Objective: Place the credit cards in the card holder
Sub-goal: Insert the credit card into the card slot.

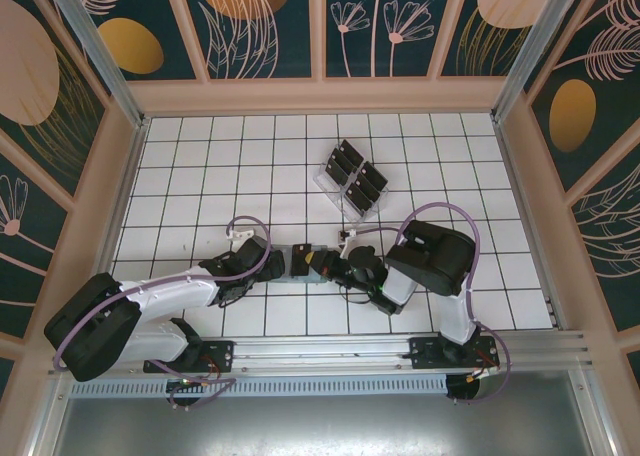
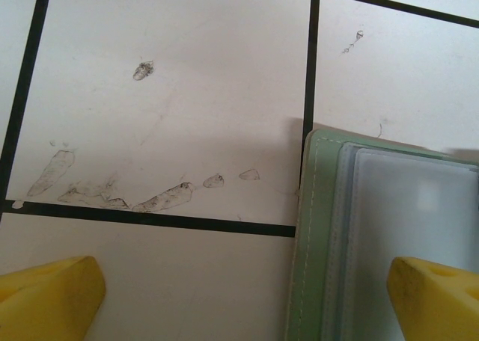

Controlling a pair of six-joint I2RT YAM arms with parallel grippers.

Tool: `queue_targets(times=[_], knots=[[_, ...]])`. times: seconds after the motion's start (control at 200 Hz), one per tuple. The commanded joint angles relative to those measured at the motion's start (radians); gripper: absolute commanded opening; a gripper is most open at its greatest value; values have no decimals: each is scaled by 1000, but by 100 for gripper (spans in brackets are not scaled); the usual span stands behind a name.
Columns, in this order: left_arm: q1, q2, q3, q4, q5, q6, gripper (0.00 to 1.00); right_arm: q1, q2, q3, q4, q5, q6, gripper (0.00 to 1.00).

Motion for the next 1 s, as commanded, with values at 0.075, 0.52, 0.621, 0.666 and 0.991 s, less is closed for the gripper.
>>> queue_targets(times=[0.075,0.52,0.621,0.666,0.991], knots=[[5,29,-54,-69,14,-24,99,13,7,7,-16,13,10,0],[5,33,-56,-64,15,-23,99,21,2,-24,-13,25,60,0],[5,33,-56,-64,15,-23,99,21,1,-28,-15,25,69,0],[6,33,-56,-64,15,-23,99,20,2,-26,-22,22,71,0],[5,35,-56,-60,15,-21,99,20,7,-5,-76,8,97,0]])
